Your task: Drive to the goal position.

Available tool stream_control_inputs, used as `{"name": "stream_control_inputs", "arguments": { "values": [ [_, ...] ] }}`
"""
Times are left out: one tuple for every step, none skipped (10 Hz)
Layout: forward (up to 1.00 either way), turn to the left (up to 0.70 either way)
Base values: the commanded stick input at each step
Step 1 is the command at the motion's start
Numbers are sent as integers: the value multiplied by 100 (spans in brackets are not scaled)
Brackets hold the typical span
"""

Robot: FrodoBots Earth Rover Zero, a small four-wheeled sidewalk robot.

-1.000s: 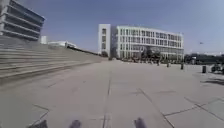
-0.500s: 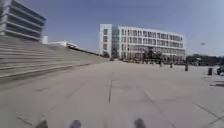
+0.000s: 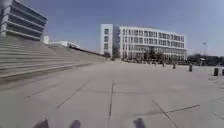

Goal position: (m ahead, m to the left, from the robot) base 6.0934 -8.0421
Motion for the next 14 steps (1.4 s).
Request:
{"name": "stream_control_inputs", "arguments": {
  "values": [
    [70, 0],
    [70, 0],
    [70, 0],
    [70, 0],
    [70, 0],
    [70, 0],
    [70, 0],
    [70, 0],
    [70, 0],
    [70, -1],
    [70, -19],
    [70, -35],
    [70, -21],
    [70, -2]
  ]
}}
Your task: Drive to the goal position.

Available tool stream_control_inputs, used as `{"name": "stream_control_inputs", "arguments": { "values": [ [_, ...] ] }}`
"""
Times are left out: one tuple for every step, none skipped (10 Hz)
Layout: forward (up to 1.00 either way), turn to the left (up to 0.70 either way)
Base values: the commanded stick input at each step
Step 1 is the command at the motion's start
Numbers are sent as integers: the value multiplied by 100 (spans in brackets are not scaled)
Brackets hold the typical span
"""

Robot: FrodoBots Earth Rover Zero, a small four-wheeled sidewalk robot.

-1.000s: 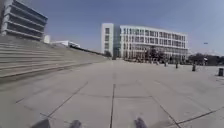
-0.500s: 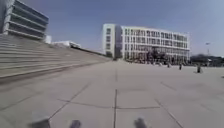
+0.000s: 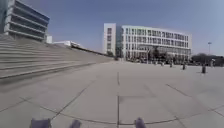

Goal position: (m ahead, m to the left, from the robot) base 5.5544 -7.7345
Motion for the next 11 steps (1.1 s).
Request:
{"name": "stream_control_inputs", "arguments": {
  "values": [
    [70, -1],
    [70, -18],
    [70, -30],
    [70, -18],
    [70, -3],
    [70, 0],
    [70, 0],
    [70, 0],
    [70, 0],
    [70, 0],
    [70, 0]
  ]
}}
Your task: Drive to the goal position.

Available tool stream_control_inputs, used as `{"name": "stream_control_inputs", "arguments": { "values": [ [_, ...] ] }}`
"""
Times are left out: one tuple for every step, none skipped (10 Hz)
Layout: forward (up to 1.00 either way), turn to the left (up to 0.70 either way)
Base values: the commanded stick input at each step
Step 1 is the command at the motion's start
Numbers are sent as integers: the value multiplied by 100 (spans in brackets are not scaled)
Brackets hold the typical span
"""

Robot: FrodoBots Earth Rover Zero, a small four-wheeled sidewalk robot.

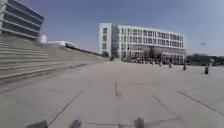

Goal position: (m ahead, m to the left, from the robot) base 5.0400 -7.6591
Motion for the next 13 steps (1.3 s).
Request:
{"name": "stream_control_inputs", "arguments": {
  "values": [
    [70, 0],
    [70, 0],
    [70, 0],
    [70, 0],
    [70, 0],
    [70, 0],
    [70, 0],
    [70, 0],
    [70, -3],
    [70, -20],
    [70, -35],
    [70, -35],
    [70, -28]
  ]
}}
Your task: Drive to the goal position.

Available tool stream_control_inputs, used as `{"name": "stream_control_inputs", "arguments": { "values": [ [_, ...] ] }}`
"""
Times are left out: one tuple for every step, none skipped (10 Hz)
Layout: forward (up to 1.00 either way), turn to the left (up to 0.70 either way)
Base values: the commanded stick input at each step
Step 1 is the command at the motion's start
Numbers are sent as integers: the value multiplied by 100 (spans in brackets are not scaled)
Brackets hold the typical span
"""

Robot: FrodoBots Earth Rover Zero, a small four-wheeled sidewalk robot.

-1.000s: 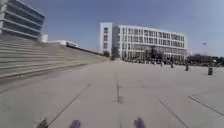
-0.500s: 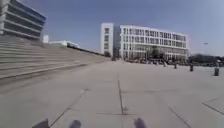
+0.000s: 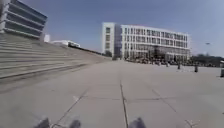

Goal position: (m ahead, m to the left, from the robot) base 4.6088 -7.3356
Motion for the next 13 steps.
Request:
{"name": "stream_control_inputs", "arguments": {
  "values": [
    [70, -33],
    [70, -35],
    [70, -35],
    [70, -35],
    [70, -35],
    [70, -35],
    [70, -35],
    [70, -35],
    [70, -19],
    [70, -7],
    [70, 0],
    [70, 0],
    [70, 0]
  ]
}}
